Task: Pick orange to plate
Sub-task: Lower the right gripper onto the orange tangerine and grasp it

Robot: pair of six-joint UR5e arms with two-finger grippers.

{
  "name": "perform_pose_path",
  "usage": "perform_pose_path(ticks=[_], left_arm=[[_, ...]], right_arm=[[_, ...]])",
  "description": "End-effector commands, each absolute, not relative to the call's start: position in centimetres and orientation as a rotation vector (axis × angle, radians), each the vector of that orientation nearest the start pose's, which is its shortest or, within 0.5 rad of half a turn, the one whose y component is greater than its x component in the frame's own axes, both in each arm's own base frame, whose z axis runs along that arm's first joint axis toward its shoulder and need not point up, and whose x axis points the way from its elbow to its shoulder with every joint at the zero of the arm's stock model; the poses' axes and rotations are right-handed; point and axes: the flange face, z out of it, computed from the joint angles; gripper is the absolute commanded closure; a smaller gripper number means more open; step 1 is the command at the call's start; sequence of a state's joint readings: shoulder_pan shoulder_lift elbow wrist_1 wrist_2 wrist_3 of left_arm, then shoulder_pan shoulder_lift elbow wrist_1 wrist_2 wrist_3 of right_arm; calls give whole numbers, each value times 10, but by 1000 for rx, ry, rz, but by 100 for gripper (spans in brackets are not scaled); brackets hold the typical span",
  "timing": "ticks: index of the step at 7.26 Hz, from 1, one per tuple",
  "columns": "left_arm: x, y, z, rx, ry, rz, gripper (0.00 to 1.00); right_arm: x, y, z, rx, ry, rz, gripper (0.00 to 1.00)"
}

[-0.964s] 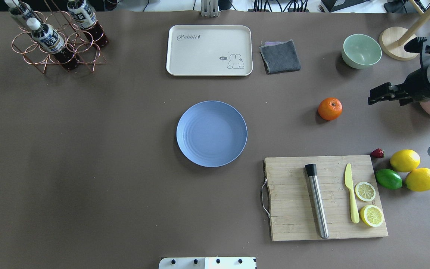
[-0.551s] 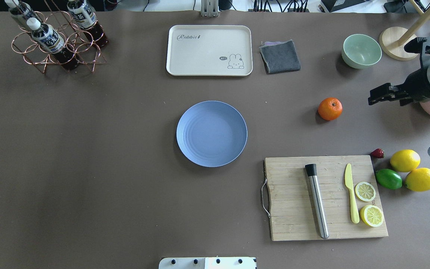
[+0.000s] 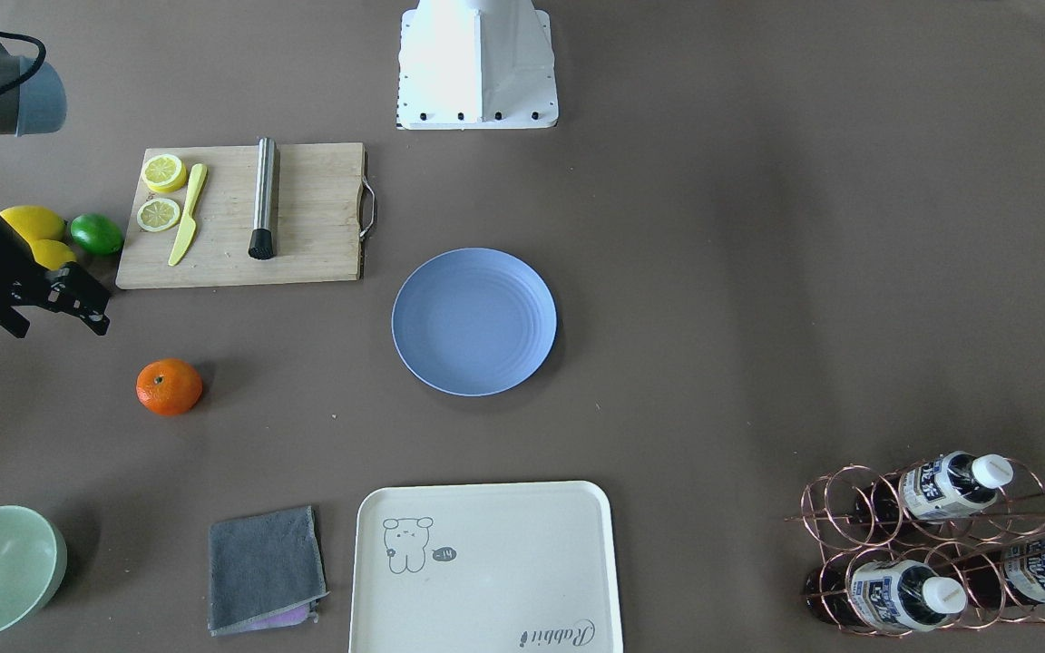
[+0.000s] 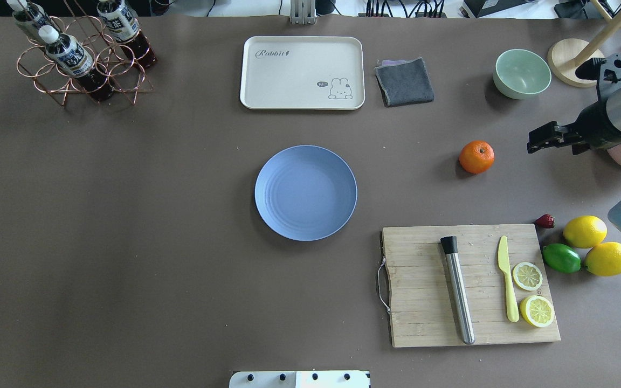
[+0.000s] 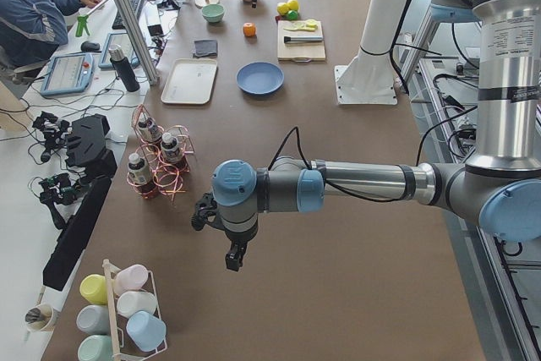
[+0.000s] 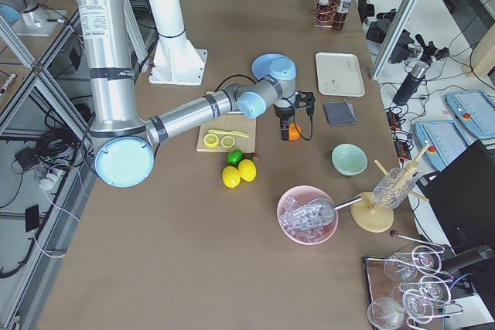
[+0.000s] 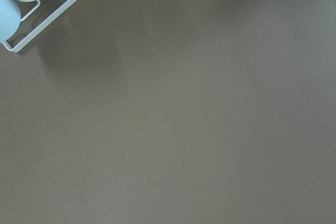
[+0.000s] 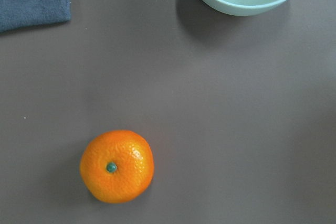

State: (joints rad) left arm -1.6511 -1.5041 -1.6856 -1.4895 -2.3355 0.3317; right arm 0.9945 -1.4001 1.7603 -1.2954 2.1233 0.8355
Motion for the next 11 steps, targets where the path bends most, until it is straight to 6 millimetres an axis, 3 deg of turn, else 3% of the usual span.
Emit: perform_pose_path(ticks=[1, 3, 6, 9, 11], left_arm=[[-101, -454, 641, 130, 758, 229, 2], [-101, -454, 642, 130, 758, 229, 2], [-101, -453, 643, 129, 758, 230, 2], [-100, -451, 645, 128, 759, 230, 2], [-100, -451, 646, 127, 759, 232, 2]], right_arm=[[-296, -554, 439, 97, -804, 77, 1], [-323, -569, 435, 93, -792, 70, 1], [-345, -572, 473, 111, -807, 41, 1], [-370, -558, 478, 116, -774, 41, 1], [-375, -553, 481, 112, -770, 26, 2]])
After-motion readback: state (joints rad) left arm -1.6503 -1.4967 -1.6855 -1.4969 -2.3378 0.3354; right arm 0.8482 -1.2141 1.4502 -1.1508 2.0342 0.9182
